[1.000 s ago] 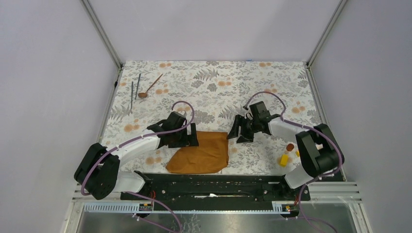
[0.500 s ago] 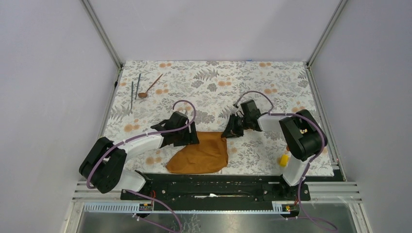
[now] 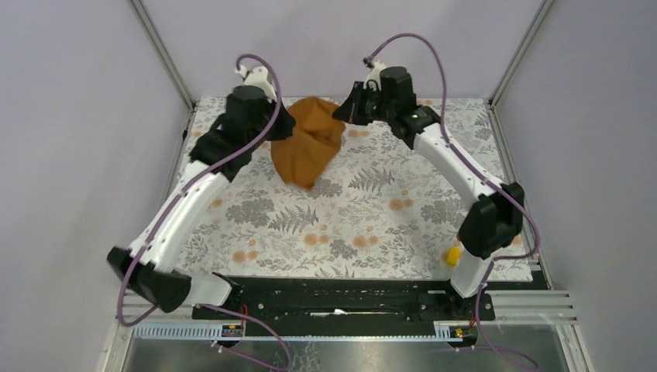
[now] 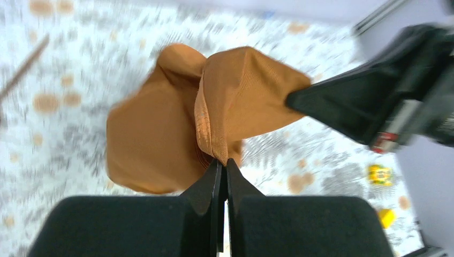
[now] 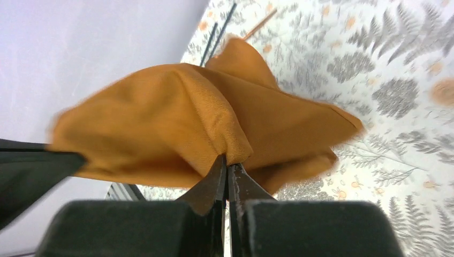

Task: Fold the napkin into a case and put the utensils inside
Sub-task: Move the crumpled napkin to the center of the board.

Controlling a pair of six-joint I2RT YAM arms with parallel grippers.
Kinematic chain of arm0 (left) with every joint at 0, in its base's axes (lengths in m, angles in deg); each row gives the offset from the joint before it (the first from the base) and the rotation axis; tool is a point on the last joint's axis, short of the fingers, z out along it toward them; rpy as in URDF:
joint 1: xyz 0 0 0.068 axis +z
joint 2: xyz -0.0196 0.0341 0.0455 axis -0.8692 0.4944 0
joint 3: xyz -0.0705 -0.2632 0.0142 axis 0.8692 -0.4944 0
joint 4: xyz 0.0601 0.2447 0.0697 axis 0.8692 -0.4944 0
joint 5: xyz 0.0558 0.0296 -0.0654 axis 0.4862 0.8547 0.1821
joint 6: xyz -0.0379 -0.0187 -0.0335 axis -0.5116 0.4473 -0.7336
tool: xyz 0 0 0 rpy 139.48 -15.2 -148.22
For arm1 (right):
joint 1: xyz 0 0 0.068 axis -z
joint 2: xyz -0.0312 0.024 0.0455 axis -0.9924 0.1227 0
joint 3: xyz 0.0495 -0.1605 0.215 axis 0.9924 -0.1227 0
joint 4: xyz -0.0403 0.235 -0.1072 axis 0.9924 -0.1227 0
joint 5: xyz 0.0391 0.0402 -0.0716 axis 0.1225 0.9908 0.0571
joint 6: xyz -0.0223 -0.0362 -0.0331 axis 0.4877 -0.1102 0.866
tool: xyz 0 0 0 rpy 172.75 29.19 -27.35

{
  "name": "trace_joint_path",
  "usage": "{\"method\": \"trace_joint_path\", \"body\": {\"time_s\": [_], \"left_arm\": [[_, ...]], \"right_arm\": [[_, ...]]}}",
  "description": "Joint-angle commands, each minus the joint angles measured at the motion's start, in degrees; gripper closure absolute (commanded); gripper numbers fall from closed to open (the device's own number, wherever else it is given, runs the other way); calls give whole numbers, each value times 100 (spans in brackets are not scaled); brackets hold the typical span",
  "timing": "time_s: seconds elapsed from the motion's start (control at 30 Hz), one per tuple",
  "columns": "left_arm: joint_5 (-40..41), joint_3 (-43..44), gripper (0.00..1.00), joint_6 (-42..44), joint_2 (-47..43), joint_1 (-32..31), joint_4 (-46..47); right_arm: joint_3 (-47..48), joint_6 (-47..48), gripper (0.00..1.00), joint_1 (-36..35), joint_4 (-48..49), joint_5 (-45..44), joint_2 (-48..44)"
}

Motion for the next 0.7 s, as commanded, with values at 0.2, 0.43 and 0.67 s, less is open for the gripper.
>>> {"method": "trace_joint_path", "body": {"time_s": [0.2,0.43,0.67], "left_arm": [[-1138,-2829,79,-727,-1951,-942,551],[-968,-4151,20,-1187,-3173,-1100,65],[972,-3125,1,-1174,-2524,-1091,-621]], "right_arm": [[-3549,181,11,14,-195,-1318,-2560],[-5018,285,0,14,-281,-1921,-2969],[-3350,389,3,5,-236,-1145,-1312]]}}
